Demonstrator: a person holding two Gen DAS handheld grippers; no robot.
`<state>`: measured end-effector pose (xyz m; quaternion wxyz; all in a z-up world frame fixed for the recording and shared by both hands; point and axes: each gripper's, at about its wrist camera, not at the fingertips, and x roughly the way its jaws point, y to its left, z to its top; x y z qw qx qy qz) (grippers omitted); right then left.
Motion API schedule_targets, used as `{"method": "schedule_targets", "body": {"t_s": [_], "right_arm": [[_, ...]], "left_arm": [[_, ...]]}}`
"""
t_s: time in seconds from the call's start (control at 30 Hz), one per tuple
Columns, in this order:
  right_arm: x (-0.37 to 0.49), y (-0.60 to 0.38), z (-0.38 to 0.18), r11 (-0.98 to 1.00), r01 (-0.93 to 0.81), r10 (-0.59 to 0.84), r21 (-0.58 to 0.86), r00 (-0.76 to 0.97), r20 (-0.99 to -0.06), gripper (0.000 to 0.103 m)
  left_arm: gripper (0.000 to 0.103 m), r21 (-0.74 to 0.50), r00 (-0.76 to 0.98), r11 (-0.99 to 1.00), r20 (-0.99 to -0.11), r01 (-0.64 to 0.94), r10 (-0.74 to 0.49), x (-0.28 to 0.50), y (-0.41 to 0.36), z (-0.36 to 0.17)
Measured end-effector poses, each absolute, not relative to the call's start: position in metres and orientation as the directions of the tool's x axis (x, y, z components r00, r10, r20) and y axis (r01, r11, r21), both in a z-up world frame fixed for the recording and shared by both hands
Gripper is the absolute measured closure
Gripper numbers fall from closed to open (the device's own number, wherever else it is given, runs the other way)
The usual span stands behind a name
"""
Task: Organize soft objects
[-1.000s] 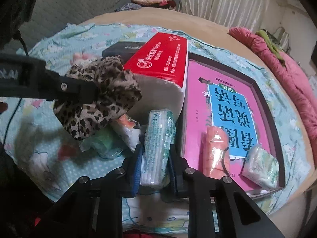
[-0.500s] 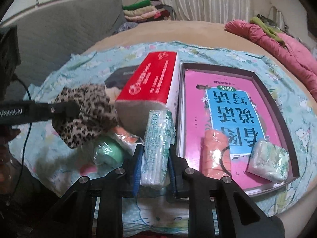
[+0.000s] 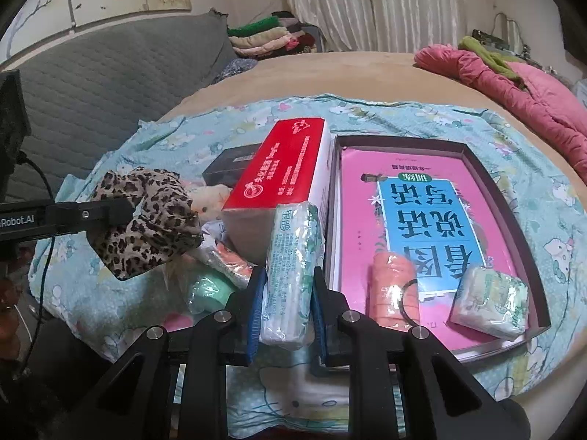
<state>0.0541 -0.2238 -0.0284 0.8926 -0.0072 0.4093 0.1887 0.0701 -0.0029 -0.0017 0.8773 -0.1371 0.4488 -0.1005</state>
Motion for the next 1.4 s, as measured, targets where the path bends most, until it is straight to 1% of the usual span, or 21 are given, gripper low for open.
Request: {"method": "schedule_targets", "body": {"t_s": [0.27,0.87,1.4], "right_arm": [[0.050,-0.233,-0.019,0.928,-0.333,0.351,0.170,0.619,-0.703,0.079],[0.047,-0.253,0.001,0.926,-0.315,0.372,0.209,0.667,-0.645,0.079],[0.044,-0.273,0.019,0.947,-0.265,0.321,0.183,0.730,-0.603,0.079]], "left_arm": [[0.092,-0.303,0.593,0.949,-0.751,0.083,-0.291,0.063,-0.016,0.016],[0.092,-0.255,0.596,0.955,-0.748,0.149,-0.292,0.057,-0.052,0.035],[0.092,-0.214,0.598,0.953,-0.742,0.215,-0.302,0.059,-0.086,0.048]]}}
